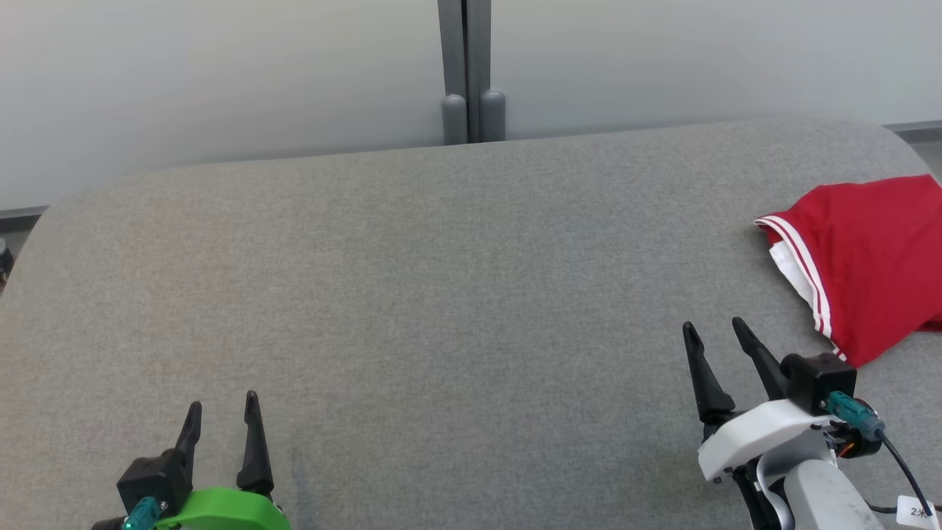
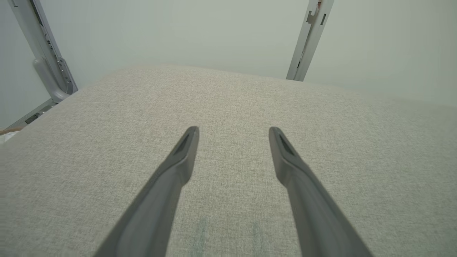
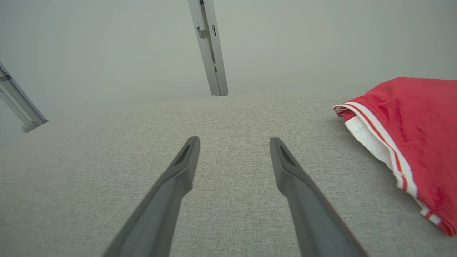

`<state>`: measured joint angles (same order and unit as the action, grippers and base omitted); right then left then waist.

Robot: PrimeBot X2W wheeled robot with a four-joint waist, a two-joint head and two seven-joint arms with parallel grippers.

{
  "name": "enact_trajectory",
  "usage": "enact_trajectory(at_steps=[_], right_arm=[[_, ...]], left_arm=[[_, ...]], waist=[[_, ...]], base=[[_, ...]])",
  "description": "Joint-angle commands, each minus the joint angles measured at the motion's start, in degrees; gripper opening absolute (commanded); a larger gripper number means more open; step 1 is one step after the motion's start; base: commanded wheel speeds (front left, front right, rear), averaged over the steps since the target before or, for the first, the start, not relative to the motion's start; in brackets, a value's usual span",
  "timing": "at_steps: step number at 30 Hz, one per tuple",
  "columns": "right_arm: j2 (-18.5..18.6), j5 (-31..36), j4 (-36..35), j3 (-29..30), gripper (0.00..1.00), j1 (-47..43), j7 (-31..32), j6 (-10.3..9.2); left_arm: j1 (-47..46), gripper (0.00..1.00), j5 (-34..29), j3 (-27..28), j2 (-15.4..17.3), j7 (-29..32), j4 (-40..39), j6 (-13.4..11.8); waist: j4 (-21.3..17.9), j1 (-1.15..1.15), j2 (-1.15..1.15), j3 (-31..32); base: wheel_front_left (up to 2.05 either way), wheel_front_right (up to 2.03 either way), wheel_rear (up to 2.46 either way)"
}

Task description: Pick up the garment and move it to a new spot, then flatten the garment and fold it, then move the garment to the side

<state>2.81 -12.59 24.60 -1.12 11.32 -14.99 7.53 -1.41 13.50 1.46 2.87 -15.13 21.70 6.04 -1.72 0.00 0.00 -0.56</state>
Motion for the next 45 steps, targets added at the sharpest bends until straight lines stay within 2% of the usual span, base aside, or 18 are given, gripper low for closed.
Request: enact_trajectory(at_steps=[1,5,6,9,26,45], right_arm=[[0.24,-0.28,-0.23,0.16,1.0,-0.81,-0.23,-0.11],[0.24,-0.15,-0.31,0.31,1.0,-1.18,-0.23,-0.11],[-0.02,0.0,0.09,0.24,0.0,-0.34,0.0,0.01],[-0.29,-0.46,1.32,0.39,0.0,-1.02,0.33,0.01],[-0.19,-18.02,-1.26,2.07,0.0,-1.69,5.08,0.0],[-0.08,-33.77,-3.69,3.48,0.0,-2.46,9.22,-0.02]], left_arm=[[0.78,1.0,0.31,0.14,0.11,0.03,-0.31,-0.22],[1.49,1.0,2.09,0.38,0.11,0.03,-0.96,0.44],[0.93,0.0,1.84,0.23,-0.04,0.01,-0.61,0.25],[0.97,0.0,2.28,0.34,-0.31,0.27,0.9,0.26],[-0.65,0.0,19.22,1.48,-0.21,5.06,-1.03,0.43],[-1.8,0.0,34.43,2.37,-0.11,9.22,-3.45,0.12]], waist=[[0.35,0.0,0.0,0.52],[0.2,0.0,0.0,0.66],[0.22,0.0,0.0,0.67],[0.25,0.0,0.0,0.69],[0.45,0.0,0.0,0.69],[0.66,0.0,0.0,0.67]], base=[[0.0,0.0,0.0],[0.0,0.0,0.0],[0.0,0.0,0.0],[0.0,0.0,0.0],[0.0,0.0,0.0],[0.0,0.0,0.0]])
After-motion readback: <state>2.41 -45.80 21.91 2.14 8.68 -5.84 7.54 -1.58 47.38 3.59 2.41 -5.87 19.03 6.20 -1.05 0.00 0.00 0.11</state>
